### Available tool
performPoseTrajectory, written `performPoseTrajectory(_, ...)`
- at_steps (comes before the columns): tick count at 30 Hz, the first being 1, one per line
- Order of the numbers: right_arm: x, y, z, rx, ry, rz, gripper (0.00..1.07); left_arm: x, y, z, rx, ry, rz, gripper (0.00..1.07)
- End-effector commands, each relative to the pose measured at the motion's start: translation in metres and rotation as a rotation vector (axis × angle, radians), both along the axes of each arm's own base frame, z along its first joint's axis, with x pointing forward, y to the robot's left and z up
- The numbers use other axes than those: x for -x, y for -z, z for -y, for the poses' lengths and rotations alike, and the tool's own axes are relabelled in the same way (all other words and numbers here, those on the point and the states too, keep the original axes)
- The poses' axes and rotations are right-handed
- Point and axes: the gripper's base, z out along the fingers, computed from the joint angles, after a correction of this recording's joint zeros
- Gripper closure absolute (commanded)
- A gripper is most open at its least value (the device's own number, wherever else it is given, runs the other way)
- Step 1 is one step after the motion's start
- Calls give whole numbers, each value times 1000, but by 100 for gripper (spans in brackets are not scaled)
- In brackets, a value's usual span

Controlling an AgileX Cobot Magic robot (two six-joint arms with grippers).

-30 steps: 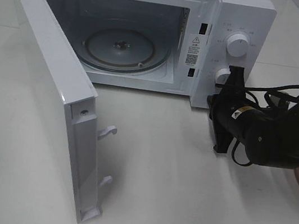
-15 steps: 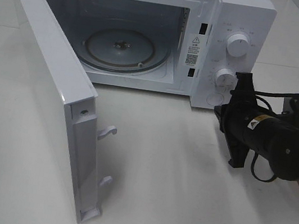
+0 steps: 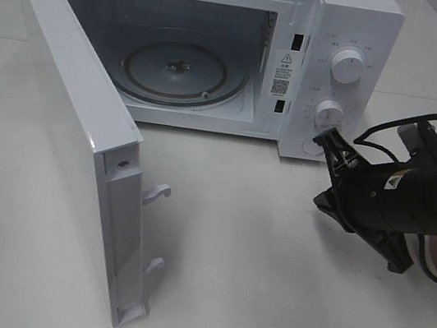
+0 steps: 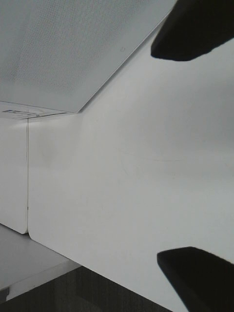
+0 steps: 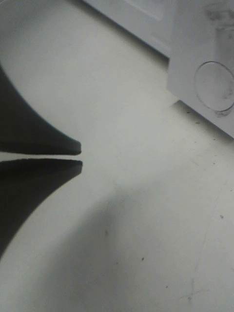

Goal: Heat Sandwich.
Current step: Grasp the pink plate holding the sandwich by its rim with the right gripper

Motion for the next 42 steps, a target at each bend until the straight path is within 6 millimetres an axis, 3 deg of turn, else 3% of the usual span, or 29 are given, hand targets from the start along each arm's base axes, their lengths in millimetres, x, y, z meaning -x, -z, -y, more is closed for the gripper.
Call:
performPoseTrajectory(1, 6, -10, 1, 95, -151, 7, 99, 4, 0, 0, 0, -4, 28, 9)
performPoseTrajectory(8, 15, -25, 2, 258, -412, 52, 97, 4, 0, 0, 0, -4, 28, 9)
performPoseTrajectory(17, 30, -43, 1, 492, -997, -98, 93, 4, 0, 0, 0, -4, 28, 9)
performPoseTrajectory(22, 30, -54, 6, 569, -1133, -213, 92, 4, 0, 0, 0, -4, 28, 9)
performPoseTrajectory(29, 28, -69, 12, 647, -1173, -311, 88, 4, 0, 0, 0, -4, 28, 9)
performPoseTrajectory(32, 21, -81, 19, 638, -1105, -320, 73, 4, 0, 0, 0, -4, 28, 9)
performPoseTrajectory(33, 21, -81, 19, 638, -1105, -320, 73, 4, 0, 0, 0, -4, 28, 9)
performPoseTrajectory(35, 18, -87, 26, 638, -1070, -320, 60, 4, 0, 0, 0, -4, 28, 9)
performPoseTrajectory(36, 16, -90, 32, 643, -1046, -314, 47, 4, 0, 0, 0, -4, 28, 9)
performPoseTrajectory(37, 16, -90, 32, 643, -1046, -314, 47, 4, 0, 0, 0, -4, 28, 9)
performPoseTrajectory(39, 14, -92, 39, 665, -1029, -313, 32, 4, 0, 0, 0, -4, 28, 9)
performPoseTrajectory(40, 12, -93, 46, 683, -1011, -319, 17, 4, 0, 0, 0, -4, 28, 9)
performPoseTrajectory(42, 11, -93, 51, 689, -999, -326, 12, 4, 0, 0, 0, -4, 28, 9)
